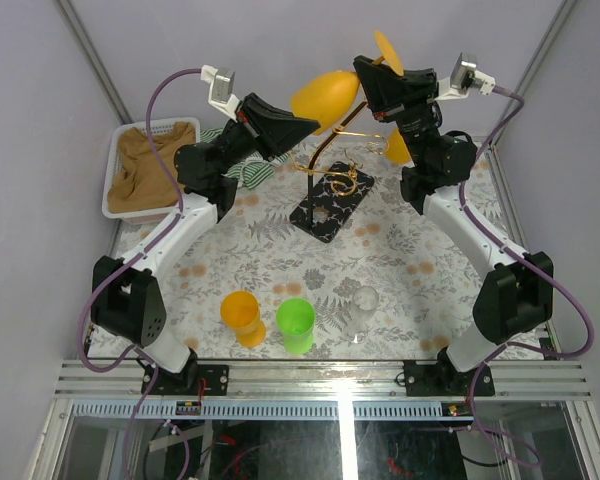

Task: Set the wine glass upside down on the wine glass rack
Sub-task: Turn the wine glass upside down at the wine rack.

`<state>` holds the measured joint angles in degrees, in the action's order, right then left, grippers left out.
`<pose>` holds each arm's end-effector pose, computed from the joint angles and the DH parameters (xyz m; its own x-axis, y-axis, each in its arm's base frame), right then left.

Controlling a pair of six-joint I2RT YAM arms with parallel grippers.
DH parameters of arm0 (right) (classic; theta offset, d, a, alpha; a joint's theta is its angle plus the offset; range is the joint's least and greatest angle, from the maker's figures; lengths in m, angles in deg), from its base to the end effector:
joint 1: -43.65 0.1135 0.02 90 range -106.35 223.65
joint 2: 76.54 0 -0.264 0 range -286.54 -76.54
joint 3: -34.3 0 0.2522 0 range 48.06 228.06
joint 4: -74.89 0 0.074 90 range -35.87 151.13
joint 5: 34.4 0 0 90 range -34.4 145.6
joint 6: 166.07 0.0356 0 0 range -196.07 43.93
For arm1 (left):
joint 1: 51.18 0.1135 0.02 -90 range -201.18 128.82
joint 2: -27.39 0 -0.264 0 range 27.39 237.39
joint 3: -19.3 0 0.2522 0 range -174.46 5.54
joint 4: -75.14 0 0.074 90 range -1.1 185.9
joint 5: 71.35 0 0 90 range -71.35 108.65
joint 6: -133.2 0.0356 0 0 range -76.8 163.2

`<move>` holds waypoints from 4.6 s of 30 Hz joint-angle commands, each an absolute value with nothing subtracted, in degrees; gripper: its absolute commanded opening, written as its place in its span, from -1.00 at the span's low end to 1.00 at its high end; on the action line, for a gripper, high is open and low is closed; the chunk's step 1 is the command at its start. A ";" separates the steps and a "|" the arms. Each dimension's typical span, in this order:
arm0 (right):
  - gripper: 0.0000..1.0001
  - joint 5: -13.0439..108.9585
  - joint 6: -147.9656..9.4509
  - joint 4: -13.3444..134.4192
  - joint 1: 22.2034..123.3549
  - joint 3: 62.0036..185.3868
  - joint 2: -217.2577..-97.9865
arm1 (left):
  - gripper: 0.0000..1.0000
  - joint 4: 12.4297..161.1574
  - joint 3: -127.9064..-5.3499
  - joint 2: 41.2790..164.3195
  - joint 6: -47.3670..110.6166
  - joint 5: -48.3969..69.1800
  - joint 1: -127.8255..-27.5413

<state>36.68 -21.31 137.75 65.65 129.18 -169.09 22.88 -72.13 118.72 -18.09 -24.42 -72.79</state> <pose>0.3006 0.1339 0.4852 0.0932 0.8709 -0.4825 -0.9646 0.1990 0.1729 0.3066 -0.1476 0.4571 -0.2224 -0.6011 -0.7676 0.9612 -0.0033 -0.2759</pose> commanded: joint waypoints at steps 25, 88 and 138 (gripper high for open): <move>-0.18 33.42 -25.17 134.52 67.48 126.63 -167.68 | -0.99 18.85 -75.49 118.84 -18.29 -20.61 -73.67; -0.23 37.66 -25.18 135.45 67.58 132.67 -173.75 | -1.00 13.69 -74.72 120.66 -23.15 -24.95 -74.83; -1.00 42.72 -33.59 128.46 64.61 123.56 -164.70 | -0.04 13.27 -66.66 118.48 -22.80 -27.49 -70.18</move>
